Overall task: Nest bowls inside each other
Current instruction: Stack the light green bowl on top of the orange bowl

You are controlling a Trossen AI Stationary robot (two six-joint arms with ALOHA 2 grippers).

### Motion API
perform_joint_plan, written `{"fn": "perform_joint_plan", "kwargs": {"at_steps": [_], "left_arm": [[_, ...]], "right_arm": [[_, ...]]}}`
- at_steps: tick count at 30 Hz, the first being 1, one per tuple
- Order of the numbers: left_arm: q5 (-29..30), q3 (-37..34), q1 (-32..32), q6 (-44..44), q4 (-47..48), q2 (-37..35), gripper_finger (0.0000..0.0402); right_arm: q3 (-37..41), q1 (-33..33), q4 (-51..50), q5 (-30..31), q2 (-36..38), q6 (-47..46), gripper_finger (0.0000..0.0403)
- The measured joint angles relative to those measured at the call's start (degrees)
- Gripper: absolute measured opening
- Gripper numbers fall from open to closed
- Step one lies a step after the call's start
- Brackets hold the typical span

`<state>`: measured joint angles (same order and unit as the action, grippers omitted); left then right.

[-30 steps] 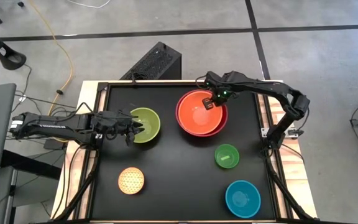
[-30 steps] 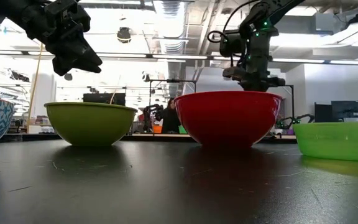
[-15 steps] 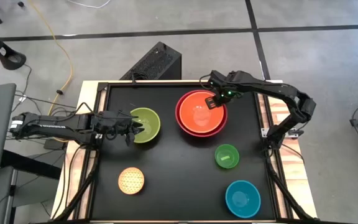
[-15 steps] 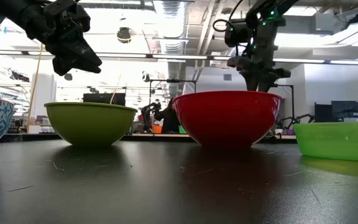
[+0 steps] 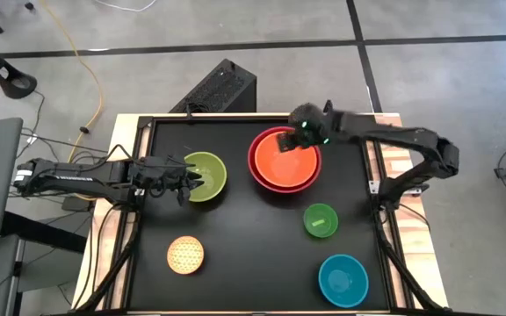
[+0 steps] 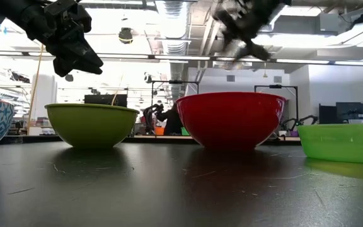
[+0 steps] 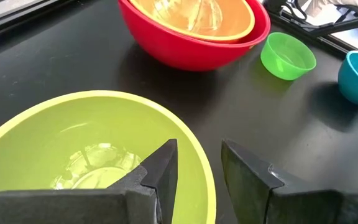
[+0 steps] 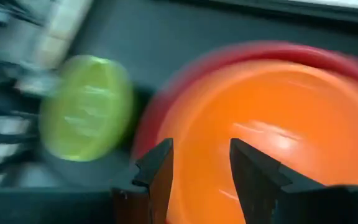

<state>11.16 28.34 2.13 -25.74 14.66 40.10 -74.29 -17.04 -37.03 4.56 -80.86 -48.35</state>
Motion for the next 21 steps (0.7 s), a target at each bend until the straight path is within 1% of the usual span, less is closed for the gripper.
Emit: {"fn": "perform_joint_plan", "kwargs": {"at_steps": [4, 6, 8, 9, 12, 15, 21], "left_arm": [[-0.5, 0.0, 0.0, -0.1, 0.0, 0.0, 0.0112], [-1.1, 0.0, 0.0, -0.2, 0.1, 0.0, 0.0112], [-2.1, 0.0, 0.0, -0.2, 0.2, 0.0, 0.0112], [-2.5, 0.0, 0.0, -0.2, 0.4, 0.0, 0.0112], [-3.9, 0.0, -0.1, -0.2, 1.1, 0.0, 0.0112], [-5.6, 0.0, -0.1, -0.3, 2.3, 0.0, 0.0112], [-6.4, 0.0, -0.2, -0.8, 6.0, 0.0, 0.0112]], "right_arm": [[0.0, 8.6, 19.6, 1.6, -5.1, -1.6, 0.0175], [-0.1, 11.4, 29.6, 2.3, -8.8, -0.8, 0.0175], [-2.2, 12.9, 36.1, 2.7, -13.0, 1.1, 0.0175], [-3.5, 13.4, 36.9, 2.8, -15.2, 1.9, 0.0175], [-10.2, 13.5, 35.6, 2.8, -21.9, 3.4, 0.0175], [-19.1, 13.1, 29.6, 2.9, -28.6, 5.6, 0.0176], [-39.3, 10.6, 12.0, 3.1, -41.8, 15.3, 0.0177]]}}
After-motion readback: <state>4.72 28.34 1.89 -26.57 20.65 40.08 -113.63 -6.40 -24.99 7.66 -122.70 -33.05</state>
